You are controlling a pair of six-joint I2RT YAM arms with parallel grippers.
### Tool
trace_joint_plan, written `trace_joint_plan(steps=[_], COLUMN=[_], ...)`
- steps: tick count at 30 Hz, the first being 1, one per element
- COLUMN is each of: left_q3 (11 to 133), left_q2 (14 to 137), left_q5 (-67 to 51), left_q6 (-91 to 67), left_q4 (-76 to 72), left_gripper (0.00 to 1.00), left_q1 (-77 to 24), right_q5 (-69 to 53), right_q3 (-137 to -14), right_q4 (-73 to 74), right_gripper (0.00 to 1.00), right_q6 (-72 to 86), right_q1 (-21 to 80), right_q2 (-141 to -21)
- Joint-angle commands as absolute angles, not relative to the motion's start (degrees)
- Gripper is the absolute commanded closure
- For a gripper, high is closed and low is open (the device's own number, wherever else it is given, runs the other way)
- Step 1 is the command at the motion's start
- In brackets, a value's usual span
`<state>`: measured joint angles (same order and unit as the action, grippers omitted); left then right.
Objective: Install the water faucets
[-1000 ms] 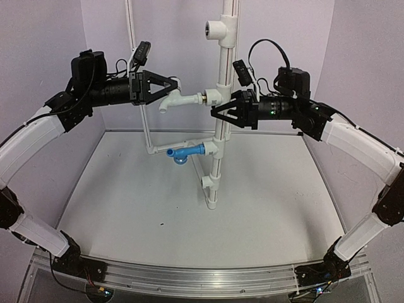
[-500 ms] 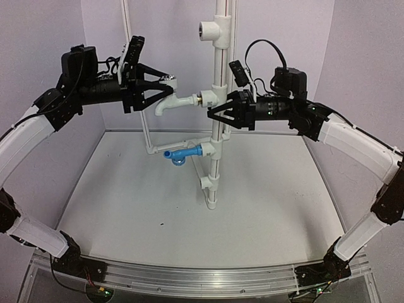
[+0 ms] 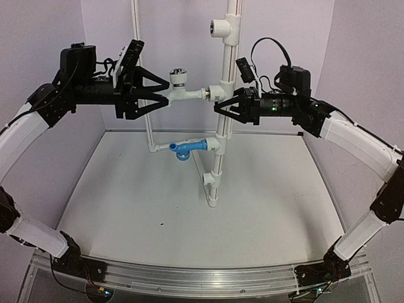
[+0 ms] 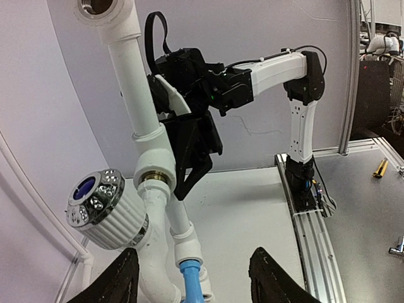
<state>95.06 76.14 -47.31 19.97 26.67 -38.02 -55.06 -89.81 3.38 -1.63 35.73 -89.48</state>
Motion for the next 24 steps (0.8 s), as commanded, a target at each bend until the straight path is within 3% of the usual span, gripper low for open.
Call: trace_joint_plan(steps=[1, 6, 13, 17, 21, 24], left_q3=[98.3, 99.0, 97.4, 99.6, 107.3, 107.4], left_q2=[75.7, 75.6, 73.8, 74.6, 79.3, 80.2], left_q5=[-48.2, -38.9, -36.7, -30.0, -24.7, -24.9], left_q6=[17.1, 6.9, 1.7, -5.1, -10.2, -11.3], left_q4=[26.0, 20.5, 17.9, 17.0, 25.3, 25.2], left_gripper=[0.41, 0.33, 0.30, 0.37, 0.54, 0.58], left_q1=[-38.8, -38.8, -38.8, -38.2, -35.6, -34.8], right_q5=[-55.0, -55.3, -55.0, -55.1, -55.4, -55.5], right_q3=[-91.8, -90.7, -89.7, -89.8, -89.6, -89.3], right_q4=[4.2, 4.3, 4.4, 4.4, 4.5, 4.5], right_gripper=[1.00, 1.00, 1.00, 1.00, 1.00, 1.00], right_q6=[5.0, 3.1, 2.4, 2.8, 2.6, 2.4], right_q1=[35.3, 35.3, 35.2, 35.2, 35.3, 35.3], right_q2=[-89.5, -88.3, -87.4, -87.5, -87.0, -86.7])
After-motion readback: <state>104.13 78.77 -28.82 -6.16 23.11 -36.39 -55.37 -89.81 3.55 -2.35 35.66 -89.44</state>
